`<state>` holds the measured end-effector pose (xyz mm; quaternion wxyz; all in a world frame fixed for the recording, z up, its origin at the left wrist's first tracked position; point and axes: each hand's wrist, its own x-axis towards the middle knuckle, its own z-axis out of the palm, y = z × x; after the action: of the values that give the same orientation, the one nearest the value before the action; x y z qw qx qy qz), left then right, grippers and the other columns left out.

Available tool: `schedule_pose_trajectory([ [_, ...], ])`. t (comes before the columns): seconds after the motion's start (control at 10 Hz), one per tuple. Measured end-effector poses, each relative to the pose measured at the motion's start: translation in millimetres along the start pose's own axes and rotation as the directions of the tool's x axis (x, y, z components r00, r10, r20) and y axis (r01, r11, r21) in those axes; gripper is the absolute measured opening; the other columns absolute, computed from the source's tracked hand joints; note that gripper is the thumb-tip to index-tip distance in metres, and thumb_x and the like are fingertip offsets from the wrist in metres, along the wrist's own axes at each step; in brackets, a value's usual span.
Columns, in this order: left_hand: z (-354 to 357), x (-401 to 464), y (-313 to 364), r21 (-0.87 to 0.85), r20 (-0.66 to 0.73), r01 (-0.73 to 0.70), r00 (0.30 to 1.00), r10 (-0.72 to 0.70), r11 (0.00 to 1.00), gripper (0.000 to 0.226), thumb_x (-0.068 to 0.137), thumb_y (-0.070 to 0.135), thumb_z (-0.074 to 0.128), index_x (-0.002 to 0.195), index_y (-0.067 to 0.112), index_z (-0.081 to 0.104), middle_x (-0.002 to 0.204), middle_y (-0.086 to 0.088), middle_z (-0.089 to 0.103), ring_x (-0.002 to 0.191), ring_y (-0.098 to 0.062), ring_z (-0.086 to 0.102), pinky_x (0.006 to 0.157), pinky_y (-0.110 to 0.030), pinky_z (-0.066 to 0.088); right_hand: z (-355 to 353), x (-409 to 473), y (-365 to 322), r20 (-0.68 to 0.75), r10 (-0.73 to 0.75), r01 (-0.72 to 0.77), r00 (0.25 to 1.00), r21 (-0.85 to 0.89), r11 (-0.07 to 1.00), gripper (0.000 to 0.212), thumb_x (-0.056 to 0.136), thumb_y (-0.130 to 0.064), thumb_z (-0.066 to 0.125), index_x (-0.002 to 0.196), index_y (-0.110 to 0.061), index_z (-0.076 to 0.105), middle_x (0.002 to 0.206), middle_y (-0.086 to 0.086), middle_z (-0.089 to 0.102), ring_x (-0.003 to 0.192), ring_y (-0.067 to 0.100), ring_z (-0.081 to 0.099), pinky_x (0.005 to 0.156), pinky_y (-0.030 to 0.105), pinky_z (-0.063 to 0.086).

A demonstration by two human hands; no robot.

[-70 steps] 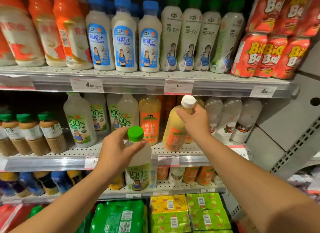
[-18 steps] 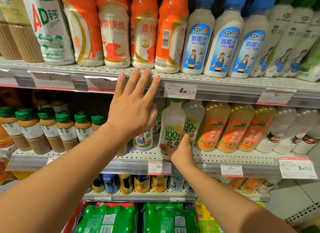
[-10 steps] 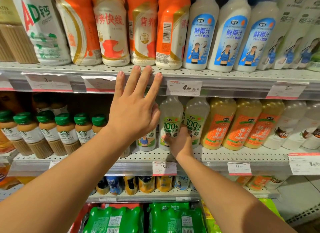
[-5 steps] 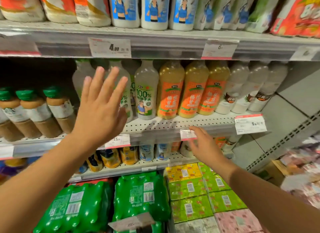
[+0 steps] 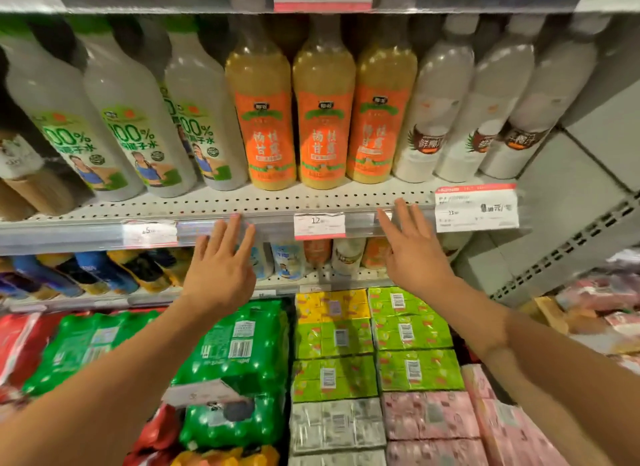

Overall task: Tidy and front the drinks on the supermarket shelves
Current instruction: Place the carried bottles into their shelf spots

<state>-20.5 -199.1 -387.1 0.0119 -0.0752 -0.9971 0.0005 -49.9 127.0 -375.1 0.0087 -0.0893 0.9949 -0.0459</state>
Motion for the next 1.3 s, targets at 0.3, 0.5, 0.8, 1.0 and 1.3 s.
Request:
schedule_pose_trajectory([
  [0.3, 23, -4, 11, -0.084, -0.158, -0.002, 0.987, -0.011, 0.996, 0.067, 0.085, 0.025, 0.042, 0.149, 0.007, 0.030, 0.159, -0.020, 0.016, 0.145, -0.042, 0.013, 0.113, -0.060, 0.016, 32, 3, 3, -0.184, -0.019, 0.013, 0.983, -0.036, 0.999, 0.094, 0.072, -0.001, 0.065, 0.155, -0.020, 0.023, 0.163, 0.015, 0.008, 0.149, 0.040, 0.003, 0.117, 0.055, 0.008],
  [0.5, 83, -34, 68, -0.269, -0.058, -0.396, 0.916, 0.396, 0.878, 0.056, 0.089, 0.021, 0.051, 0.141, 0.002, 0.044, 0.154, -0.020, 0.029, 0.142, -0.039, 0.027, 0.112, -0.058, 0.027, 50, 5, 10, -0.328, -0.057, 0.054, 0.943, -0.016, 0.998, 0.100, 0.068, 0.002, 0.064, 0.155, -0.023, 0.021, 0.164, 0.012, 0.008, 0.150, 0.036, 0.002, 0.118, 0.050, 0.001],
  [0.8, 100, 97, 157, -0.605, 0.104, 0.101, 0.993, -0.047, 0.790, 0.033, 0.097, 0.032, 0.048, 0.086, 0.002, 0.057, 0.093, -0.024, 0.064, 0.097, -0.039, 0.059, 0.073, -0.033, 0.038, 37, 6, 83, -0.309, -0.223, 0.231, 0.925, -0.012, 0.973, 0.093, 0.065, 0.017, 0.061, 0.150, -0.011, 0.035, 0.159, 0.011, 0.025, 0.147, 0.033, 0.023, 0.118, 0.048, 0.020],
  [1.0, 102, 140, 174, -0.628, 0.220, 0.275, 0.960, -0.174, 0.728, 0.046, 0.101, 0.037, 0.040, 0.139, 0.013, 0.047, 0.147, -0.012, 0.044, 0.134, -0.026, 0.040, 0.099, -0.030, 0.031, 41, 11, 95, -0.307, -0.265, 0.303, 0.914, 0.080, 0.950, 0.083, 0.069, 0.016, 0.057, 0.147, -0.005, 0.039, 0.157, 0.016, 0.029, 0.146, 0.035, 0.021, 0.118, 0.053, 0.018],
  [1.3, 97, 141, 184, -0.825, 0.388, 0.461, 0.882, -0.266, 0.325, 0.037, 0.097, 0.014, 0.055, 0.131, -0.001, 0.053, 0.132, -0.020, 0.057, 0.118, -0.028, 0.057, 0.088, -0.027, 0.048, 45, 6, 88, -0.386, -0.235, 0.312, 0.892, 0.152, 0.938, 0.075, 0.071, 0.000, 0.033, 0.146, -0.005, 0.041, 0.156, 0.014, 0.031, 0.147, 0.029, 0.020, 0.118, 0.037, 0.004],
])
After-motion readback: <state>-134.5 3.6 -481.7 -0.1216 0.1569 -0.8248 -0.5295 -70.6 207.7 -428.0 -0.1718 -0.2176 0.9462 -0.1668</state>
